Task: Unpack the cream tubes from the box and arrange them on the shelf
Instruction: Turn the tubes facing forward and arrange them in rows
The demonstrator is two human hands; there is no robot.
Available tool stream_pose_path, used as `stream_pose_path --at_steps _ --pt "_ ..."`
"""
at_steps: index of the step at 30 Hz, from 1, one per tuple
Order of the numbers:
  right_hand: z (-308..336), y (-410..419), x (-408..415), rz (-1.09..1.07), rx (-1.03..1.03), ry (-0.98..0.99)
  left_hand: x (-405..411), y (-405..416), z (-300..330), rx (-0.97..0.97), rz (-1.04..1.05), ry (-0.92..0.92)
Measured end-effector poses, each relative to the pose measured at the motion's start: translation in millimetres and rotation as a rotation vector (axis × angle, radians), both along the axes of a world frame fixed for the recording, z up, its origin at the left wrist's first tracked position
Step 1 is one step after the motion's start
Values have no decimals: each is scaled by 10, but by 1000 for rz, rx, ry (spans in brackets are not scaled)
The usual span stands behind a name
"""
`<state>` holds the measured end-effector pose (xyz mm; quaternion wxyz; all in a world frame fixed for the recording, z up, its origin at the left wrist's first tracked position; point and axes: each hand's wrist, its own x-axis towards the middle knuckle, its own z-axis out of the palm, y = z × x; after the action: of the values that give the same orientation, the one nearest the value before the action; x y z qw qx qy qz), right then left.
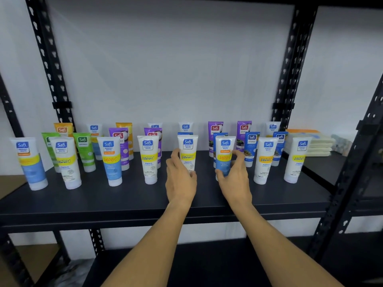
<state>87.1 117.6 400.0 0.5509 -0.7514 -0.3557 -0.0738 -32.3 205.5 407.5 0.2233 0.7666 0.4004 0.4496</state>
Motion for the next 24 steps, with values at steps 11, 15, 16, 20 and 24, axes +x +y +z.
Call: stream_pose_path --at_steps 11,15,16,20,24 --pt "-10 -455 -32 -116 103 -103 -62 -437 -156 425 11 321" --pt "1 -722 157 -233 113 -142 118 -656 -172 429 -141 491" --pt "6 -774 225 -250 111 -143 177 -701 -172 373 -162 534" --pt "61 -886 473 -256 64 -120 322 -754 -175 232 -161 718" --pt "54 -860 613 -209 45 -80 348 -737 -201 196 -144 759"
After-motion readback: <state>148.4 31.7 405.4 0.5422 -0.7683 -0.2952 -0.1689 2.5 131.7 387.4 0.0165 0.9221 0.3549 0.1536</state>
